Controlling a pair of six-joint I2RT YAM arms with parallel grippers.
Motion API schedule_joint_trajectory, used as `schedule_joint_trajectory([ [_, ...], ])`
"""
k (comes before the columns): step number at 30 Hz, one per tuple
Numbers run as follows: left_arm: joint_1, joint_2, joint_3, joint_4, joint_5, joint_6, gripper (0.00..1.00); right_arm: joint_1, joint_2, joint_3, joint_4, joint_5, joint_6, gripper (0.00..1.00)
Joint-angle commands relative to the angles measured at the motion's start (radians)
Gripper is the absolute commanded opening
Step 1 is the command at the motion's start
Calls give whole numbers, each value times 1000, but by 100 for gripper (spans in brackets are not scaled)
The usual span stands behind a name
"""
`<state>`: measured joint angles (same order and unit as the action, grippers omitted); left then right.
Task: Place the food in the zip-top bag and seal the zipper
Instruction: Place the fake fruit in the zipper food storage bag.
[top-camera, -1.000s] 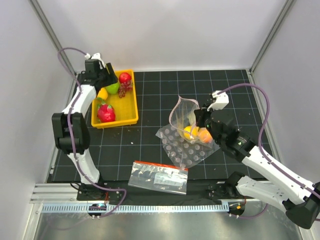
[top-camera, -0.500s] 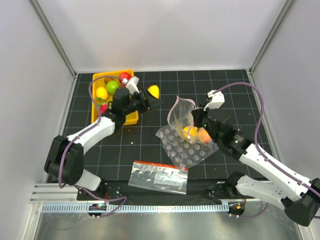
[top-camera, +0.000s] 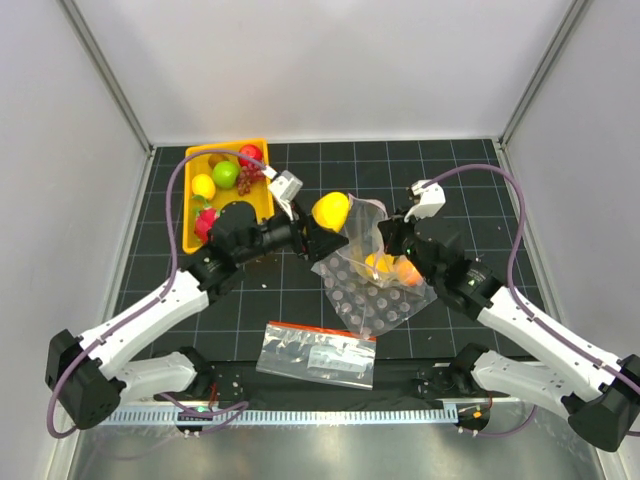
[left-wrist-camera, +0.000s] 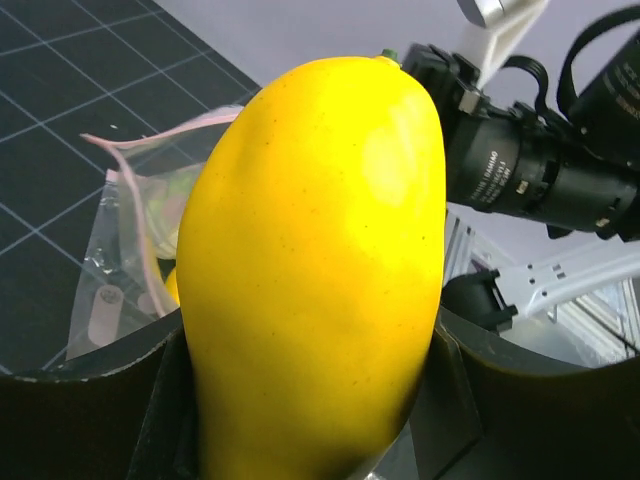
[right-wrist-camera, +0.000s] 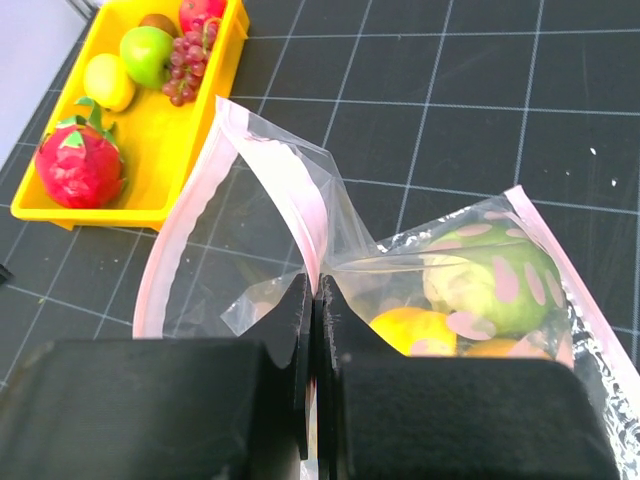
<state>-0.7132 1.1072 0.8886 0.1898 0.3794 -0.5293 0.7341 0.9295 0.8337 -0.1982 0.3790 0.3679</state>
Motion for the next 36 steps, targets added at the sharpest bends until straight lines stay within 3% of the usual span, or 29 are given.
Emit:
schedule_joint_trajectory([
  [1, -43, 51, 95, -167, 10, 144, 14, 5, -26, -8, 77, -15, -11, 1],
  [8, -107, 161, 217, -410, -88, 242, 18, 5, -47, -16, 75, 17, -9, 1],
  [16, -166, 252, 291, -493, -163, 279, 23, 5, -52, -18, 75, -15, -4, 1],
  [18, -178, 258, 297, -501, -204, 282, 30, 5, -54, -18, 79, -19, -1, 1],
  [20, -187, 258, 297, -506, -233, 295, 48, 5, -50, -18, 80, -22, -1, 1],
  [25, -207, 250, 296, -503, -272, 302, 68, 5, -46, -16, 82, -51, 5, 1],
  [33, -207, 252, 303, -469, -318, 311, 66, 4, -31, -5, 75, -91, 9, 1],
  [36, -207, 289, 370, -553, -372, 327, 65, 5, -38, -4, 72, -89, 9, 1],
])
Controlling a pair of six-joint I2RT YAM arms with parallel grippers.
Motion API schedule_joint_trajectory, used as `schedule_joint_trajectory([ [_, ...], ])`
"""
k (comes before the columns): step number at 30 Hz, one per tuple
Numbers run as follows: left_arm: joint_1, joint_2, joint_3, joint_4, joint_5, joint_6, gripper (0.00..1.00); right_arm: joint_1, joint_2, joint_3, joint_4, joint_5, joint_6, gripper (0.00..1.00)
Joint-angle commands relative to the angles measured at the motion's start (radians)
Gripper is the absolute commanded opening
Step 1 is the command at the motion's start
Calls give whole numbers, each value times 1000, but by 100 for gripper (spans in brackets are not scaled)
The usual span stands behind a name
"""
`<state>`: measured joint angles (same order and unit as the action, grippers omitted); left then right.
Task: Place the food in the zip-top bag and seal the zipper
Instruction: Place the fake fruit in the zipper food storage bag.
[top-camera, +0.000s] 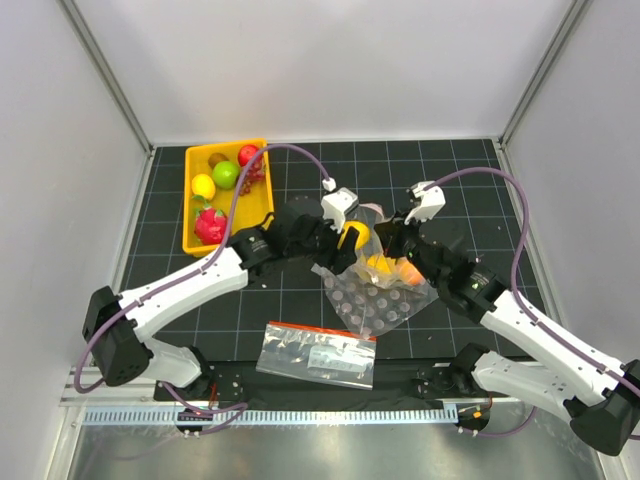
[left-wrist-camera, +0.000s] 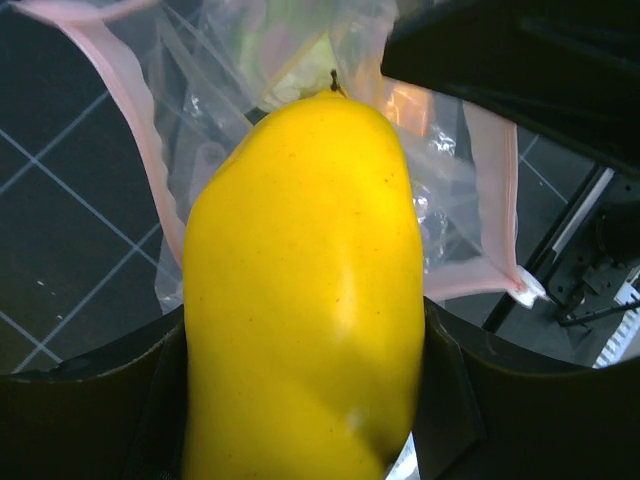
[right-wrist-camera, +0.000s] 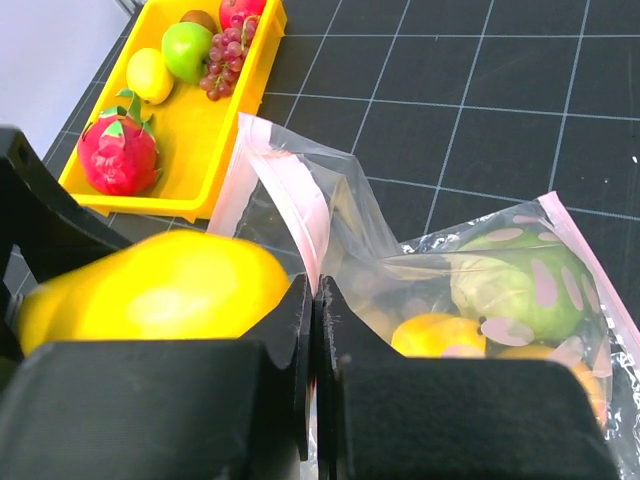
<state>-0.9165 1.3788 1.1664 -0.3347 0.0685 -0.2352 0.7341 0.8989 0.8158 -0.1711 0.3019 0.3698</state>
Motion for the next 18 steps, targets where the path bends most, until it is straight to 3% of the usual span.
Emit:
schedule_joint_trajectory([
  [1, -4, 29, 158, -62, -61, 37, 65, 5, -12, 13, 42, -9, 8, 1],
  [5, -5, 104, 252, -161, -38, 40, 65, 5, -43, 13, 33, 6, 6, 1],
  [7, -5, 121, 269, -173, -41, 39, 70, 5, -63, 10, 28, 19, 6, 1],
  [9, -7, 128, 289, -184, -52, 34, 84, 5, -75, 6, 27, 42, 8, 1],
  [12, -12, 117, 294, -187, -52, 34, 92, 5, -84, 3, 19, 60, 11, 1],
  [18, -18, 129, 308, -188, -53, 34, 88, 5, -98, 6, 9, 75, 15, 1],
])
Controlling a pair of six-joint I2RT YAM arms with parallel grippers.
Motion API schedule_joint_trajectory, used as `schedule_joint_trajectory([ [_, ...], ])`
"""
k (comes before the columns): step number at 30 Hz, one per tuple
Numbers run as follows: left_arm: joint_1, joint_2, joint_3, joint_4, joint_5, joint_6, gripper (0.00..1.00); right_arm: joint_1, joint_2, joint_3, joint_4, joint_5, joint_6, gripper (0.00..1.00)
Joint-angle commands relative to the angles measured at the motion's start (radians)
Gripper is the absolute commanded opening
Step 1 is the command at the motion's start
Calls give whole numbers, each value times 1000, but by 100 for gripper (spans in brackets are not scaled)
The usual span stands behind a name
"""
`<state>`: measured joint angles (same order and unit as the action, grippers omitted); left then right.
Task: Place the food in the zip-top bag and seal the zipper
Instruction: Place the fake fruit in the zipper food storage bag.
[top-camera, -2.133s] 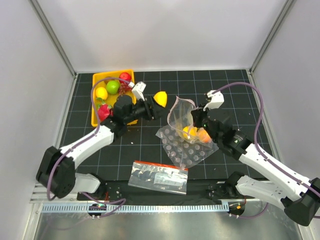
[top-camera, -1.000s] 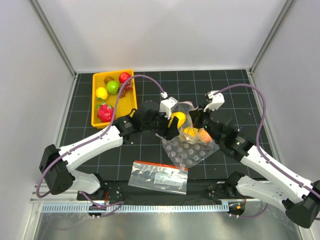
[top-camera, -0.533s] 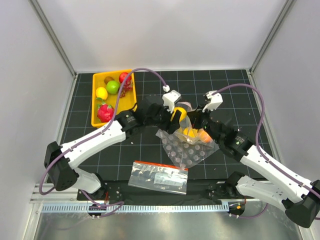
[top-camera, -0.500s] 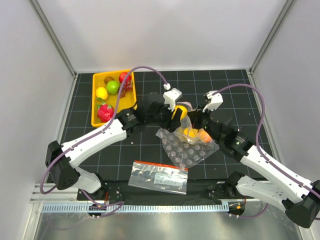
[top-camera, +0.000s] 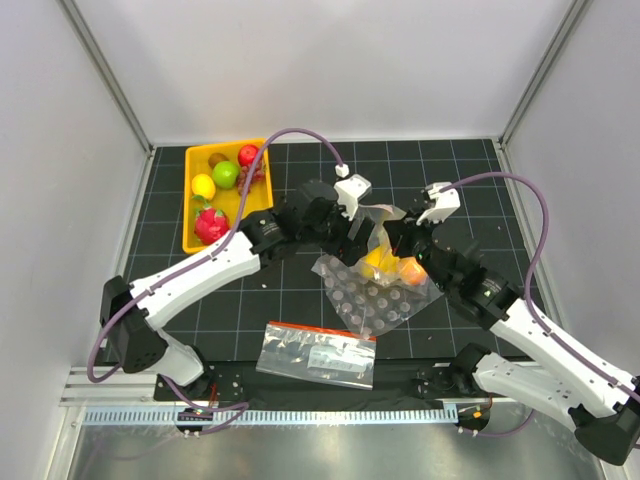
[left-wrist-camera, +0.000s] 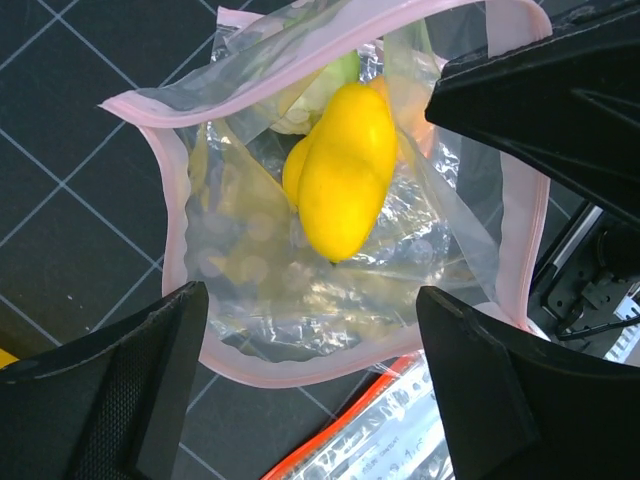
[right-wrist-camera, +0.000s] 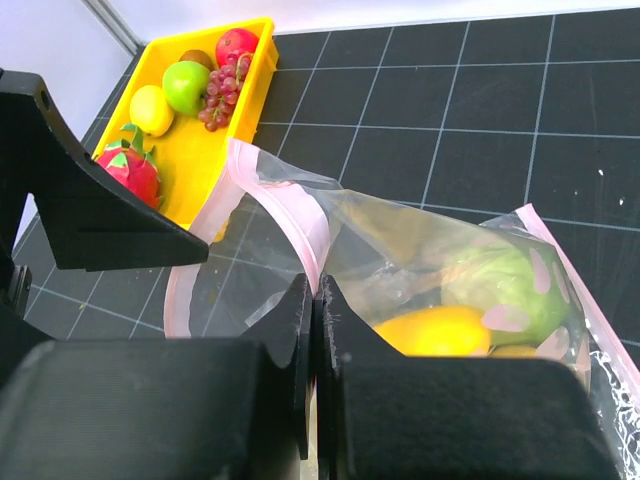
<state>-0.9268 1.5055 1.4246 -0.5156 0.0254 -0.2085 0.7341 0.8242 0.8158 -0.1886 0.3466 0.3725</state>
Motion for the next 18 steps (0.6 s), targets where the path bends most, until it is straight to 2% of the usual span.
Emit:
schedule_joint_trajectory([
  [1, -9, 1, 53, -9, -16, 3, 87, 5, -25, 5, 26, 37, 14, 1],
  [6, -20, -111, -16, 40, -96, -5, 87, 5, -37, 3, 21, 61, 19, 1],
  [10, -20, -266, -186, 149, -154, -12, 88, 5, -46, -3, 25, 72, 20, 1],
  [14, -20, -358, -302, 210, -303, 6, 91, 5, -42, -4, 26, 74, 22, 1],
  [16, -17, -380, -334, 245, -435, 14, 98, 5, -34, -12, 38, 77, 19, 1],
  [18, -3, -383, -369, 270, -527, -3, 100, 5, -28, -20, 47, 83, 19, 1],
])
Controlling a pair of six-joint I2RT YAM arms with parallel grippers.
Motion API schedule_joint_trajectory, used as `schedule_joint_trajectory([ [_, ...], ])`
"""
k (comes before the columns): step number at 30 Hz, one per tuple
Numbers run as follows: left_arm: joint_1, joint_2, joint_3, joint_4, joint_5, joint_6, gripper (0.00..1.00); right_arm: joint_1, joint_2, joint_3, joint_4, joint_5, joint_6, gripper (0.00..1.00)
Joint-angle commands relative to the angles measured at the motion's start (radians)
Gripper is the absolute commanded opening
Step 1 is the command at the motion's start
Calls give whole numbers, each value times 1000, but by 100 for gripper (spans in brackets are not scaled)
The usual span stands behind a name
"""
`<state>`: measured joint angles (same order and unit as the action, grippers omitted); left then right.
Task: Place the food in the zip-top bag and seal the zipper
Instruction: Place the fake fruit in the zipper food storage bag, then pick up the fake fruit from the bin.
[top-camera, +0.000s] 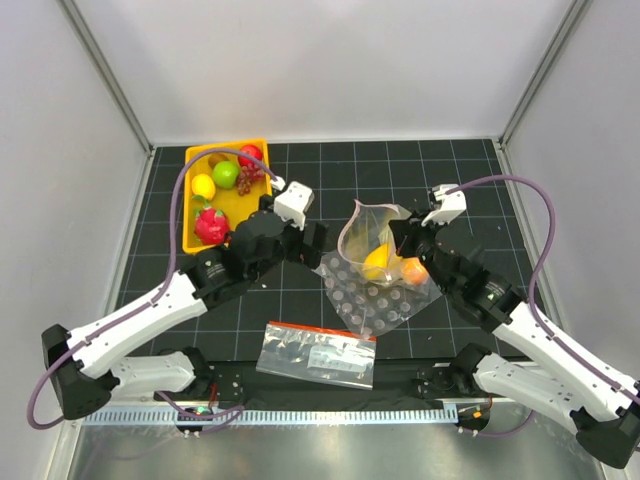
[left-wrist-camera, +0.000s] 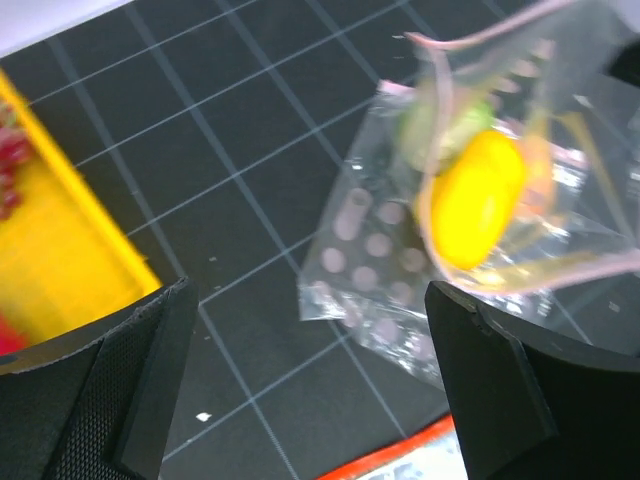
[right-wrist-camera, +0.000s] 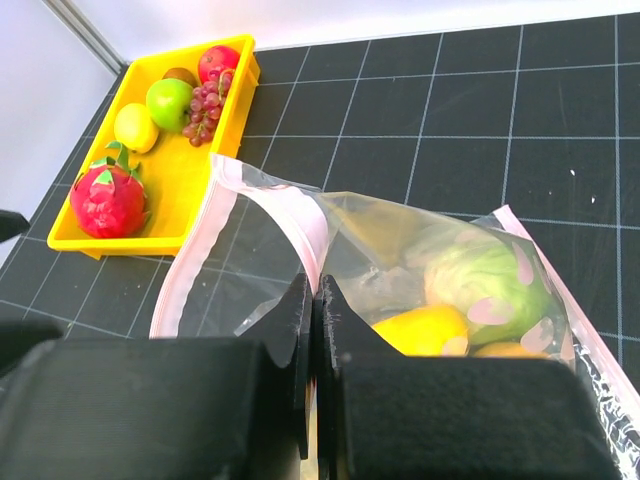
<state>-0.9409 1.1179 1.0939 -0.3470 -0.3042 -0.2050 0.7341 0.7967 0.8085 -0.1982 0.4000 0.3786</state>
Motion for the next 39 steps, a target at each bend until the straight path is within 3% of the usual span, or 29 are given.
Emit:
schedule_joint_trajectory([
  [1, 45, 8, -45, 111, -191, -34, 100, 5, 5, -12, 62, 31, 13, 1],
  [9, 224, 138, -68, 175, -95, -158, 100, 5, 22, -19, 77, 28, 13, 1],
  [15, 392, 298, 84, 126, 73, -263, 100, 5, 24, -23, 85, 10, 16, 1],
  [23, 548, 597, 570, -216, 4, -97, 100, 5, 21, -35, 97, 17, 16, 1],
  [36, 784, 904, 748, -196, -56, 93, 99, 5, 15, -38, 98, 25, 17, 1],
  [39, 813, 976, 826, -195, 5, 140, 98, 5, 27, -31, 91, 17, 17, 1],
])
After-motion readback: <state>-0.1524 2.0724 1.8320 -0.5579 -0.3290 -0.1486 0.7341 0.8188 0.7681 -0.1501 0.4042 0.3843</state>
